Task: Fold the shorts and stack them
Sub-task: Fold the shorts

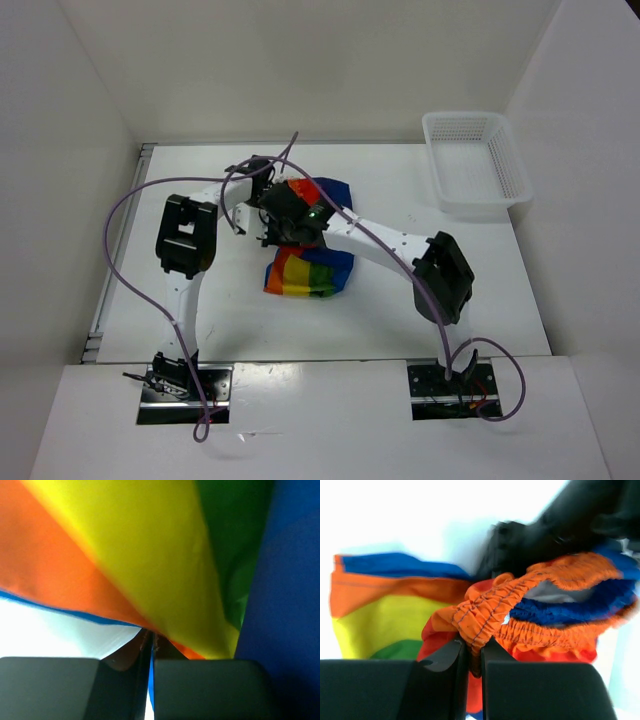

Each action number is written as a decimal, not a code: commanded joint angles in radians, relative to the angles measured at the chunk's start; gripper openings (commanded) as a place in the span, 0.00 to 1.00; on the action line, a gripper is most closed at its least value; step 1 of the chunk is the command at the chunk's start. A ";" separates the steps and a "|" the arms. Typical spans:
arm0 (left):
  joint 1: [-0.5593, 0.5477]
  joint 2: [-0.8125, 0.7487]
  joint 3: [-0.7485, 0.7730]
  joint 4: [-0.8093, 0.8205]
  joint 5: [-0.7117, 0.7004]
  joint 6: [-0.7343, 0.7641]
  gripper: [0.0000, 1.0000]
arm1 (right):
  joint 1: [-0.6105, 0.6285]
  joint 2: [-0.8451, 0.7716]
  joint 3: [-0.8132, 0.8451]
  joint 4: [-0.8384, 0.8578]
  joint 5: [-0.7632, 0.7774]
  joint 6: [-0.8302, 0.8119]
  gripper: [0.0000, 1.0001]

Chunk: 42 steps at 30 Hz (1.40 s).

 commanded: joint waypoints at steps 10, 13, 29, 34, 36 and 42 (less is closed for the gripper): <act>0.029 -0.117 -0.021 0.033 -0.509 0.031 0.49 | 0.033 0.018 -0.027 0.055 -0.010 0.144 0.59; 0.063 -0.154 -0.021 0.033 -0.534 0.031 0.54 | 0.033 -0.037 0.025 0.046 -0.056 0.198 0.68; 0.072 -0.266 0.028 -0.018 -0.301 0.031 0.64 | -0.062 -0.266 -0.430 0.167 0.052 0.111 0.40; 0.054 -0.174 0.071 -0.048 -0.250 0.031 0.67 | -0.104 -0.244 -0.453 0.176 0.039 0.100 0.40; 0.054 -0.148 0.105 -0.068 -0.303 0.031 0.67 | -0.104 -0.255 -0.462 0.176 0.030 0.109 0.41; 0.083 -0.227 0.041 -0.058 -0.345 0.031 0.62 | -0.113 -0.215 -0.322 0.191 -0.025 0.201 0.41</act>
